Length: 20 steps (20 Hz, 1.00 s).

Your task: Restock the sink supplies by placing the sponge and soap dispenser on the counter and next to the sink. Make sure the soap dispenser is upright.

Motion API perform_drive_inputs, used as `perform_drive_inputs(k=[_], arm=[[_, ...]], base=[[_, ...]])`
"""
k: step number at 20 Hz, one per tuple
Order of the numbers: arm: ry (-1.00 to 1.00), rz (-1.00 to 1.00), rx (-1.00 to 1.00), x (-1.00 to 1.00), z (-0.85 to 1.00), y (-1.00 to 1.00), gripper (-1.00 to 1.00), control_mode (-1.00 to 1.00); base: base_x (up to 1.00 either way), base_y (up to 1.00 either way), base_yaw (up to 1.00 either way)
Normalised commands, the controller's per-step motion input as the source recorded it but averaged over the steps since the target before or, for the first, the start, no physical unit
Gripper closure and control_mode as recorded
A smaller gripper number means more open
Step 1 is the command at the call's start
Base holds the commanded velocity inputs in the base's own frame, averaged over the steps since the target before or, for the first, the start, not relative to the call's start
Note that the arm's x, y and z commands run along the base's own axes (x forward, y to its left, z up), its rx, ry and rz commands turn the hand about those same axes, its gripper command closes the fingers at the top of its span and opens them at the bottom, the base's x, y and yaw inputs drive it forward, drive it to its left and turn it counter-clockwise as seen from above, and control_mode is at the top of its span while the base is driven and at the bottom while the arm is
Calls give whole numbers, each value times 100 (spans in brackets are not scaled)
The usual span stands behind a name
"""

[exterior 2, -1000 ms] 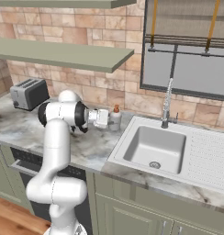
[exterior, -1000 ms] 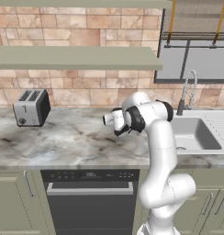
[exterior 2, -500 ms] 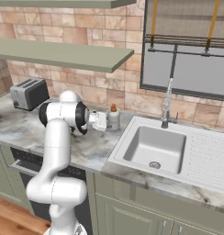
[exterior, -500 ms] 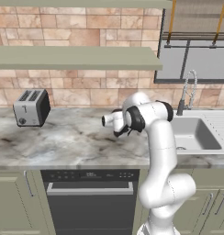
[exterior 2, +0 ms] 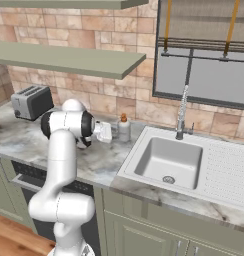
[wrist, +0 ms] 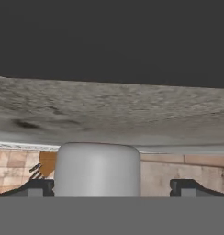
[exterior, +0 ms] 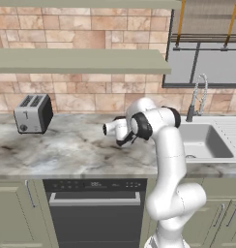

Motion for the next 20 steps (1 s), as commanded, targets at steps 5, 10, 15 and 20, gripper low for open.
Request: perform_drive_inputs(k=[5, 10, 15, 20], arm=[[0, 2, 0, 1, 3, 34, -100, -100], [0, 0, 0, -44, 32, 52, -100, -100], [-1, 0, 0, -79, 66, 40, -100, -100], [-5, -1, 0, -97, 56, 15, -100, -100]], base=[[0, 0, 0], [0, 0, 0], [0, 0, 0], [0, 0, 0]])
